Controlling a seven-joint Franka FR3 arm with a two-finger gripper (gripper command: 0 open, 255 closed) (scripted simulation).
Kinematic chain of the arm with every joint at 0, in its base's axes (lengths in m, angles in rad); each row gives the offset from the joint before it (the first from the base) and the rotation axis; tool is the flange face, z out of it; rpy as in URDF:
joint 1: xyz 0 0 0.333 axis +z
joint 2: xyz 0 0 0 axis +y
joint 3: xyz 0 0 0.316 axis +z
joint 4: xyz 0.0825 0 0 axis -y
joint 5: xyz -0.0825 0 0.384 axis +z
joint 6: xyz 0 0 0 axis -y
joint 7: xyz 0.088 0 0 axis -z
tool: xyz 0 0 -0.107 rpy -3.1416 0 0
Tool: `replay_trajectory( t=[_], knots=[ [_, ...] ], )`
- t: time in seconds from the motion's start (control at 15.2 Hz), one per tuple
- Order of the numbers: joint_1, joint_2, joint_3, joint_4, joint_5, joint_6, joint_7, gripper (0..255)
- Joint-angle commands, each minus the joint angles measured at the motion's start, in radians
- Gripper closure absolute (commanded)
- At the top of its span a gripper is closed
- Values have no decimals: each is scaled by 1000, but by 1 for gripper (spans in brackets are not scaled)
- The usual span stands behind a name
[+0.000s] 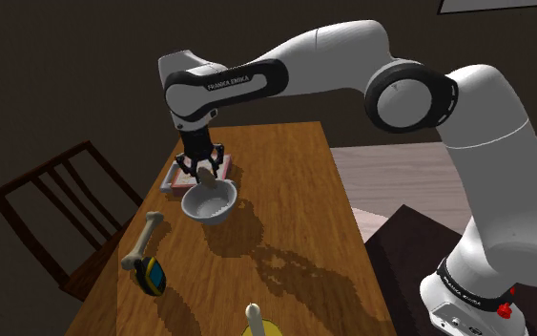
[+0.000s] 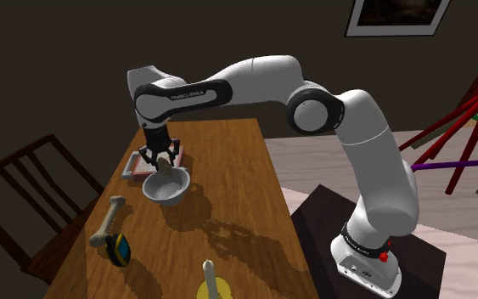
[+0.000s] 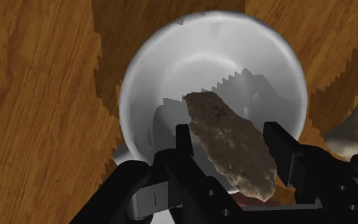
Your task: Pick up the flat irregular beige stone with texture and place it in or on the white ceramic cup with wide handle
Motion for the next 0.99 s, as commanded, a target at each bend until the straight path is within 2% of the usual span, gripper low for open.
replay_trajectory(
  t=[0.0, 0.79, 0.92],
  knots=[
    [20, 62, -7, 92, -12, -30, 4, 255],
    [9, 89, -14, -39, -20, 125, 2, 255],
    [9, 89, -14, -39, -20, 125, 2, 255]
  ],
)
